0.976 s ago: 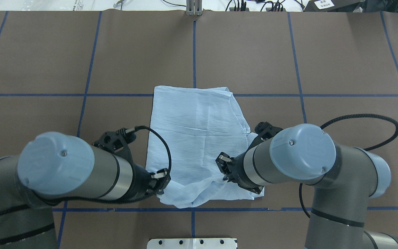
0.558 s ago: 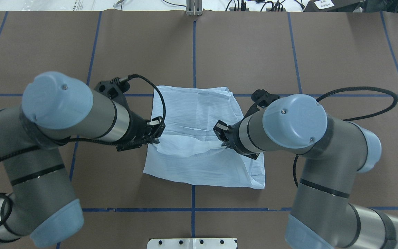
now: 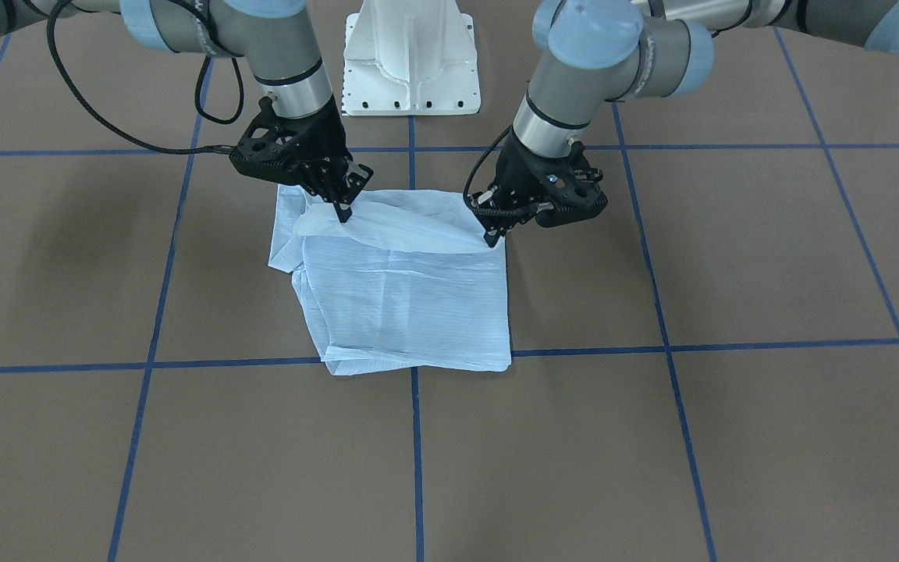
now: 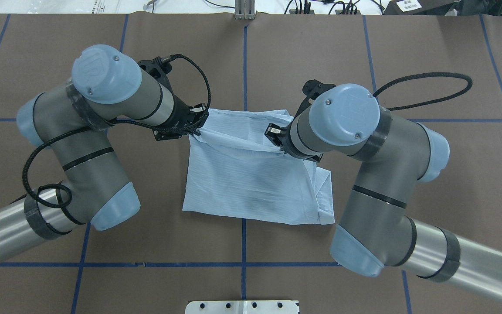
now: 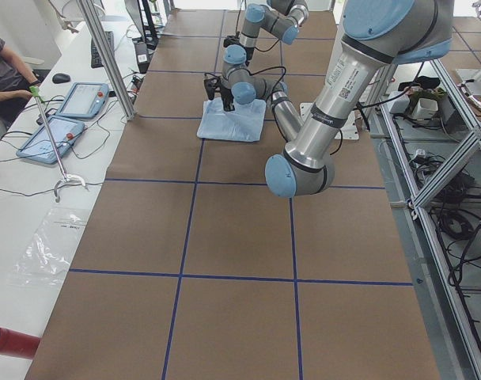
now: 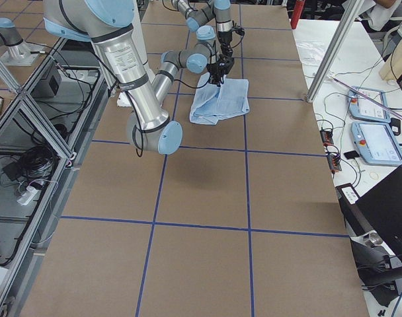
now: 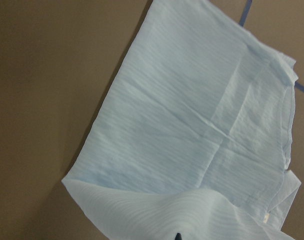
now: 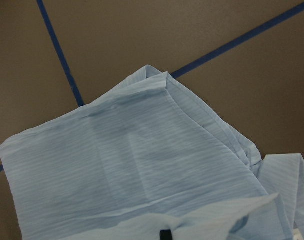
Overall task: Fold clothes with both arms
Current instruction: 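Carry the near edge with both grippers over the shirt toward its far edge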
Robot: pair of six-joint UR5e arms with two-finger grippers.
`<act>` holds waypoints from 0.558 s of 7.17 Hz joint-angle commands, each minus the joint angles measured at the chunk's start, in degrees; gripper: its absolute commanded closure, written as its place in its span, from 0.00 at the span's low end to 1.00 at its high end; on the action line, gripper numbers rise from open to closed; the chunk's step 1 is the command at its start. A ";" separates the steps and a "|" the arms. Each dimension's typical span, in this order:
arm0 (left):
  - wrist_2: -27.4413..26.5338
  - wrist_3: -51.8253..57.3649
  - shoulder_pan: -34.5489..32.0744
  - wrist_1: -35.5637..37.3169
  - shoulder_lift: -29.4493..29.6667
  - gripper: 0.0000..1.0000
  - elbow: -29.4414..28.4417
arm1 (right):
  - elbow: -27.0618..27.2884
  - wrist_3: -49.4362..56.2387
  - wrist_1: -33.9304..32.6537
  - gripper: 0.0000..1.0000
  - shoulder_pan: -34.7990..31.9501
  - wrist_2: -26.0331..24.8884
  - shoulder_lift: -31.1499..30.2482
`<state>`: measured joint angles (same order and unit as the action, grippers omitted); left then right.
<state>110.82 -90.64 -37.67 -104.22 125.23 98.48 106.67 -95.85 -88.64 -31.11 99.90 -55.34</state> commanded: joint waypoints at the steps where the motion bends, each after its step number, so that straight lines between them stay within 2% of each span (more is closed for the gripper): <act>1: 0.01 0.29 -0.65 -4.49 0.19 1.00 -4.08 | -9.85 2.06 7.30 1.00 -2.54 -0.06 3.65; 3: 0.01 0.20 -0.65 -4.85 0.18 1.00 -4.52 | -20.05 3.30 12.77 1.00 -4.64 0.20 7.77; 4: -0.07 0.12 -0.74 -6.85 0.45 1.00 -6.00 | -22.27 3.39 12.79 1.00 -5.61 0.55 9.45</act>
<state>110.81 -90.41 -38.34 -109.33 125.46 93.84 88.59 -92.77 -77.13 -35.38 100.09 -48.31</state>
